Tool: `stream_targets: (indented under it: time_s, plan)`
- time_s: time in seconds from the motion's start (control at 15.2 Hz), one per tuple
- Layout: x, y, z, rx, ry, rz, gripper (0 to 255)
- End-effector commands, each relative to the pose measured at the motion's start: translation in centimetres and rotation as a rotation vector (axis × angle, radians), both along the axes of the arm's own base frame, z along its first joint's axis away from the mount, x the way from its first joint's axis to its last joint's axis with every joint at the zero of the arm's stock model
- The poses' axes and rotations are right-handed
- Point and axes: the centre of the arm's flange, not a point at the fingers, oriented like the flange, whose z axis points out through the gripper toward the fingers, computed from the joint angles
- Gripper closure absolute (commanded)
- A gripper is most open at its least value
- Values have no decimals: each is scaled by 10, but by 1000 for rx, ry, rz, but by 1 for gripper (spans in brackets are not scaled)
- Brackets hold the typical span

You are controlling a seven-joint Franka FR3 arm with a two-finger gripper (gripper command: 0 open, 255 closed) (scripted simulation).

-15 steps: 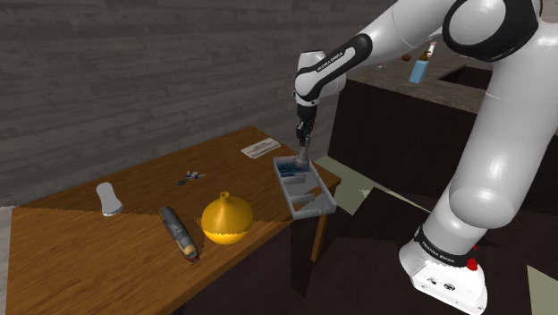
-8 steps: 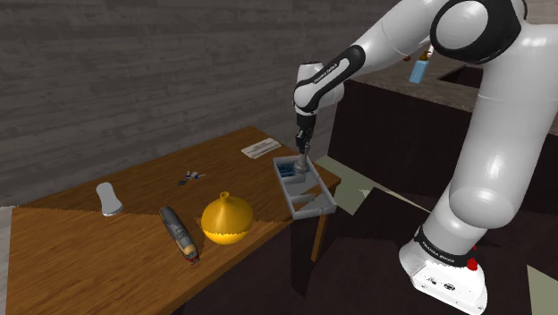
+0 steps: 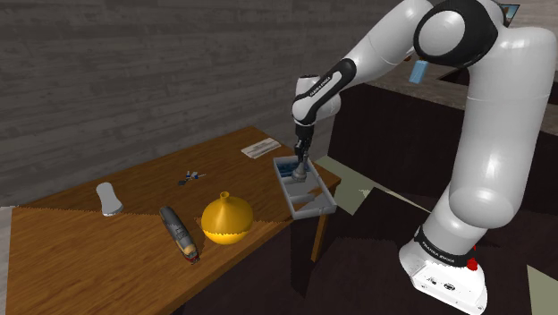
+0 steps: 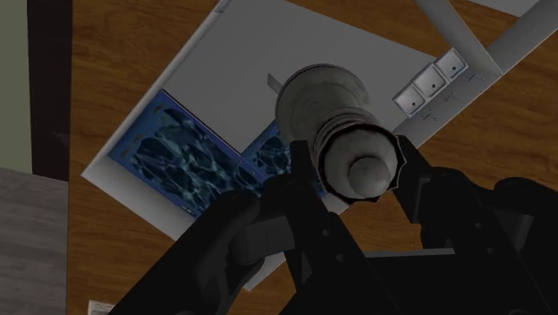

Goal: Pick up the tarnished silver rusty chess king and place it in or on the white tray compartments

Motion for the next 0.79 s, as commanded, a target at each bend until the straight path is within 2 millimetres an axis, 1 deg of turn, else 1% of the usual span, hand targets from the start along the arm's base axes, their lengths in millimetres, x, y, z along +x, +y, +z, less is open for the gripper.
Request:
stream_targets:
  time_s: [0.0, 0.46, 0.53, 0.73]
  plan:
    - [0, 0, -5, 0, -1, 0, 255]
    - [0, 0, -5, 0, -1, 0, 255]
    - [-1, 0, -5, 0, -1, 0, 0]
    - [-1, -1, -5, 0, -1, 0, 0]
